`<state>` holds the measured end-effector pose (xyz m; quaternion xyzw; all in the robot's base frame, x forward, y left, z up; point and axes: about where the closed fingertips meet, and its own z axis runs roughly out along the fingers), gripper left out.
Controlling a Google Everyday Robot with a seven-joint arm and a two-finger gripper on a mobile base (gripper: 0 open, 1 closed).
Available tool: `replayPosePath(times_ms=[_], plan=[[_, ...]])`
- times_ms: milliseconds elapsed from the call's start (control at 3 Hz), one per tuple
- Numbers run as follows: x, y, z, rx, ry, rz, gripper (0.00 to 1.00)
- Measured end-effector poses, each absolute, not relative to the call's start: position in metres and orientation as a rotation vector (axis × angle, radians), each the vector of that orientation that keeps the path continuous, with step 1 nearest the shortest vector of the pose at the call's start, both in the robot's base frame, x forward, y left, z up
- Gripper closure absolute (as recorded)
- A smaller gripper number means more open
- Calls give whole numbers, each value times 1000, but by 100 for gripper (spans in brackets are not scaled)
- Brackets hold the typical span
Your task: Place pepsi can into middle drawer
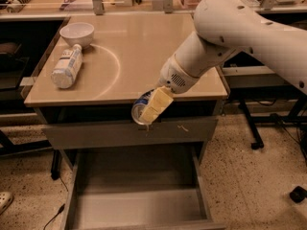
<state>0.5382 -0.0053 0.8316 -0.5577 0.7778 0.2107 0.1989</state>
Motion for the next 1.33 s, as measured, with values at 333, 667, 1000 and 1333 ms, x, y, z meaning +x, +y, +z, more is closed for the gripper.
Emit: replayPosePath(times_ms=[333,667,1000,1333], plan=[[517,-11,816,-1497,2215,638,100],[477,-20,781,-1393,2308,721,100],[437,-28,742,-1324,2401,797,100],[437,-28,741,-1323,2401,797,100]])
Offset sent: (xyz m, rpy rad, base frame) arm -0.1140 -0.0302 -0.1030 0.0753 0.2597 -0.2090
